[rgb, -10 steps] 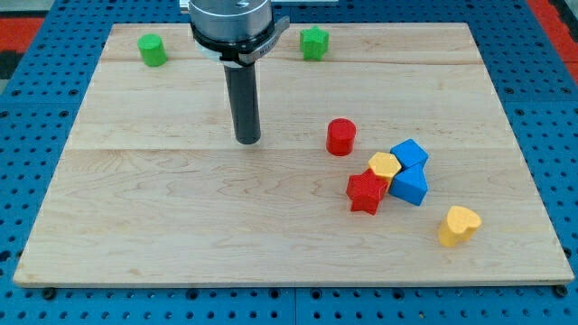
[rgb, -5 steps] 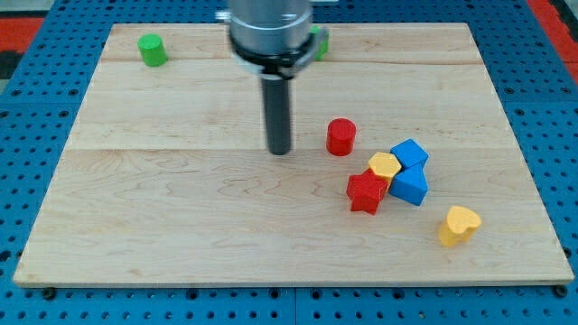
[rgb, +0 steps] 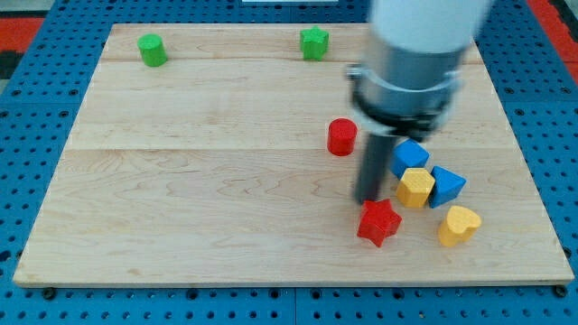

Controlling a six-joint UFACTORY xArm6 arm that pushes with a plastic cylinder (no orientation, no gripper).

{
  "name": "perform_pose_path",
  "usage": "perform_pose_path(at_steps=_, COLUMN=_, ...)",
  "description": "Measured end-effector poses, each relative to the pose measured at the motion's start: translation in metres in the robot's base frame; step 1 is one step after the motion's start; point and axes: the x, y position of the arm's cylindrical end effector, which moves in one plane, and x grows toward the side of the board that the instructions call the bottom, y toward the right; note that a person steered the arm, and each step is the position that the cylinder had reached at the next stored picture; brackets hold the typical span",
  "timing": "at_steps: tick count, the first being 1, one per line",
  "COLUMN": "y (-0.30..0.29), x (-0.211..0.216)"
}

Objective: Move the red star to the bottom left of the yellow hexagon

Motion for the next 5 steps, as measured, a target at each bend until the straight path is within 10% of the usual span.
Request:
perform_pose_path(at_steps=1, y=-0.061, x=0.006)
perform_pose_path(at_steps=4, y=0.053, x=0.058)
perform_pose_path(at_steps=5, y=-0.027, x=0.072)
